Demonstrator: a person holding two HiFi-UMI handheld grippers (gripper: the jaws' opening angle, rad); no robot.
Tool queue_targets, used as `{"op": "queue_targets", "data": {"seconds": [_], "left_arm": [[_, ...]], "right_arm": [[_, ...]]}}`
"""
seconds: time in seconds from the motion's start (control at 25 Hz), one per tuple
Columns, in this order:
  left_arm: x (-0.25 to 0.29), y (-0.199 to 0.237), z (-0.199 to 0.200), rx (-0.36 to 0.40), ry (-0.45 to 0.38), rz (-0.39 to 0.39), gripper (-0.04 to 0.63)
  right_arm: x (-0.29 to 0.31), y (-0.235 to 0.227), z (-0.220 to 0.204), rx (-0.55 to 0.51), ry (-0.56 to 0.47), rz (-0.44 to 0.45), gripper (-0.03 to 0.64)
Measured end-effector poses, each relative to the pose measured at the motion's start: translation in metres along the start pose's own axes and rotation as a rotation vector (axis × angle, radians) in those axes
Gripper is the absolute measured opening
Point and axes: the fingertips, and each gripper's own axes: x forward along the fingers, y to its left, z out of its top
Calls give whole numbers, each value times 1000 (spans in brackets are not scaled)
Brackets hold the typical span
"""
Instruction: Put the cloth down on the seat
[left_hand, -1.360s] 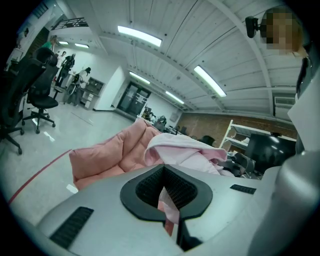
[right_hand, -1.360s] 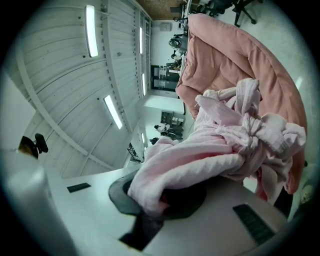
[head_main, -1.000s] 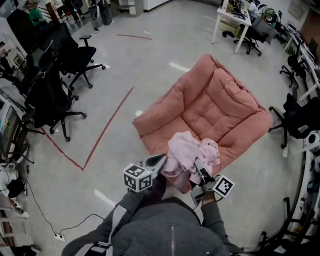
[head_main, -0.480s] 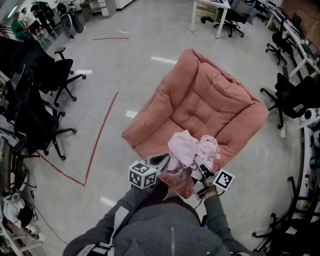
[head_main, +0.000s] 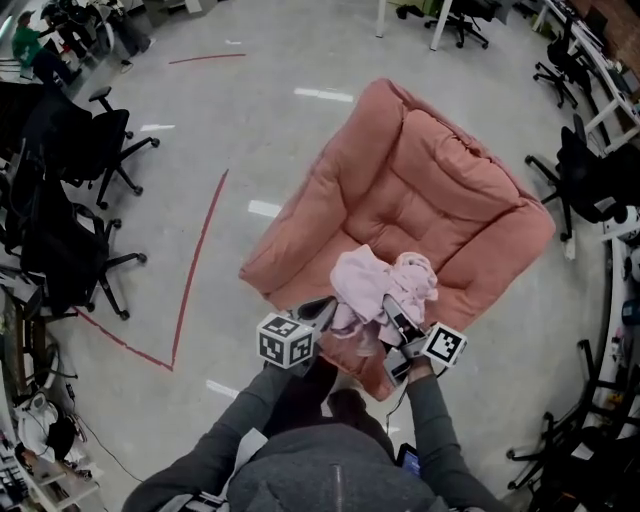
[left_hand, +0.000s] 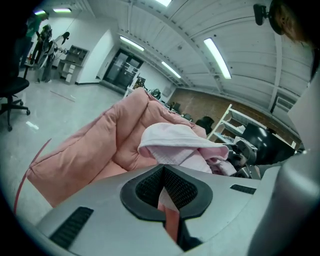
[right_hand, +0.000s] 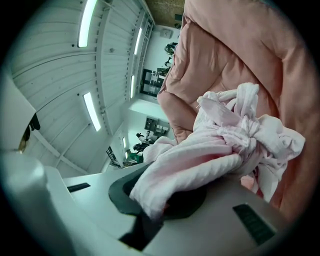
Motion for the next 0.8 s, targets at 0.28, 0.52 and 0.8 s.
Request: {"op": "queue_targets", "data": {"seconds": [0.28,0.52,0.8], "left_arm": [[15,47,8,-31,16,27,8],[34,84,9,-63,29,52,8],[61,117,-11,-111,68,73,8]], "right_arm": [[53,-16,2,-33,76,-10,40],[90,-40,8,-7,111,-22,40],[113,-86,8,33,126,-72,40]]}}
